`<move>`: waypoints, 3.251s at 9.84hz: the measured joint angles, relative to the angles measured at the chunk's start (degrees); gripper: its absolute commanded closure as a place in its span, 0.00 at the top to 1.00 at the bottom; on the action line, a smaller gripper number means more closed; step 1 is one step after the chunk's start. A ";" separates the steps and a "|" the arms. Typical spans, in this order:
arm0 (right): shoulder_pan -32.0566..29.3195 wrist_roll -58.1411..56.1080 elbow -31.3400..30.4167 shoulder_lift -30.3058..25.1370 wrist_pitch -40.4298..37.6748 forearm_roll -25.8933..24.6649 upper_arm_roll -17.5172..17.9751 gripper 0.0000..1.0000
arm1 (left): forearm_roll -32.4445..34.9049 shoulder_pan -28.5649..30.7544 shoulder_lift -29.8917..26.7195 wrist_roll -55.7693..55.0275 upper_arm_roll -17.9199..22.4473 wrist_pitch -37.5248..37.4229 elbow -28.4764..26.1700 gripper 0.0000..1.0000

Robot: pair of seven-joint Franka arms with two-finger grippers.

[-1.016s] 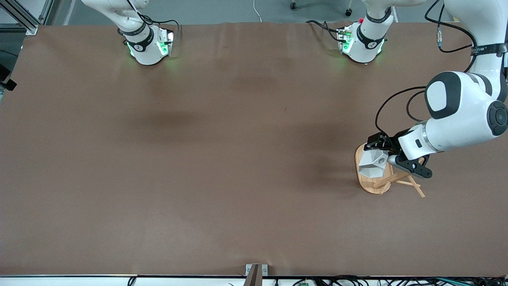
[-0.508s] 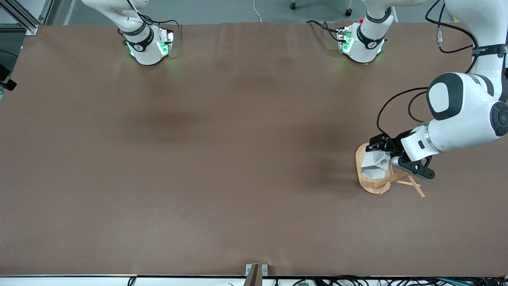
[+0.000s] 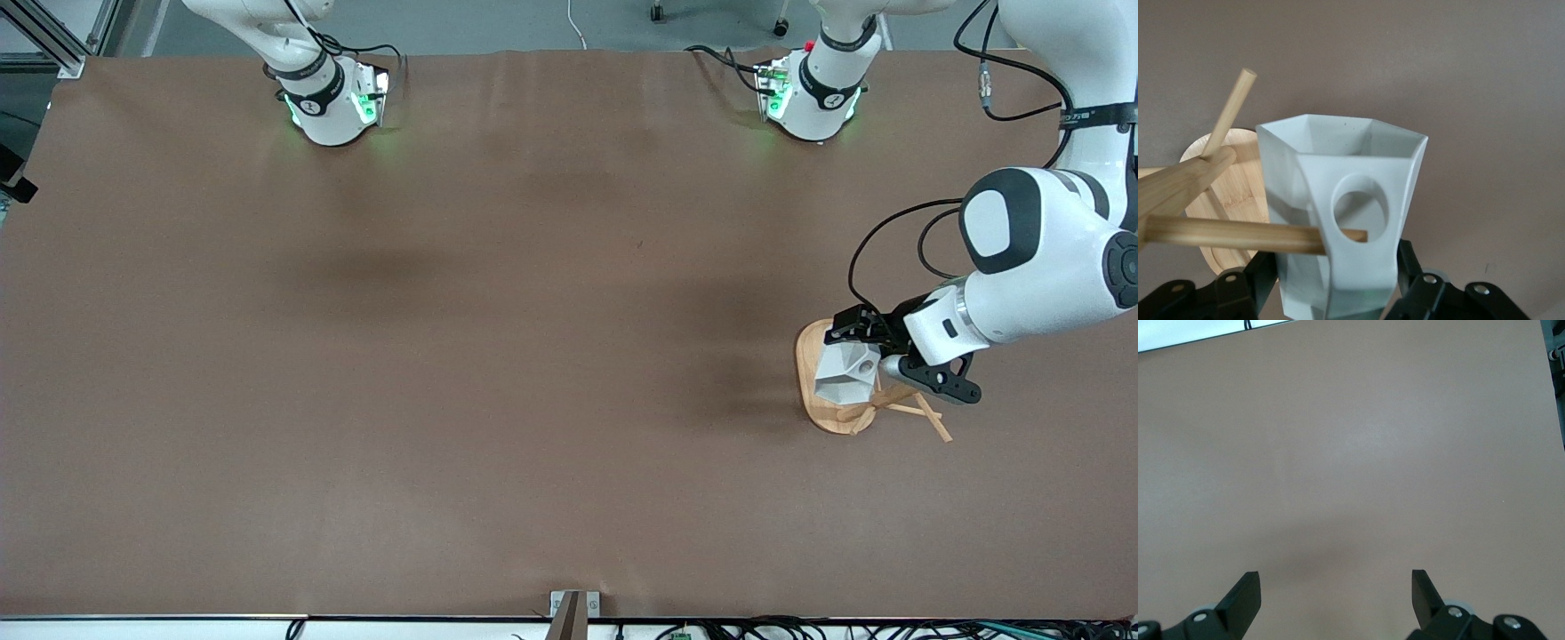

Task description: Hang cup on rack

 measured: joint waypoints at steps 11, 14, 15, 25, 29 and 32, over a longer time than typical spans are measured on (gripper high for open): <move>0.00 0.02 0.00 0.02 -0.01 0.00 0.00 1.00 | 0.00 0.00 0.51 0.43 0.39 0.68 0.76 1.00; 0.00 0.02 0.00 0.02 -0.02 0.00 0.00 1.00 | 0.00 -0.01 0.02 -1.40 0.44 -1.04 3.88 1.00; 0.00 0.02 0.00 0.02 -0.04 0.00 0.00 1.00 | 0.00 -0.05 -0.76 -3.69 0.44 -2.69 4.71 1.00; -0.21 3.09 0.00 0.29 -2.06 0.22 -0.91 1.00 | 16.42 1.67 -14.78 -11.84 0.76 -19.66 13.45 1.00; -0.66 3.06 0.00 0.52 -1.90 0.19 -0.94 1.00 | 16.39 2.65 -18.56 -17.17 -0.22 -25.73 13.50 1.00; -1.25 3.04 0.00 0.54 -1.87 0.22 -0.71 1.00 | 18.50 6.46 -21.18 -20.27 -6.23 -26.82 12.26 1.00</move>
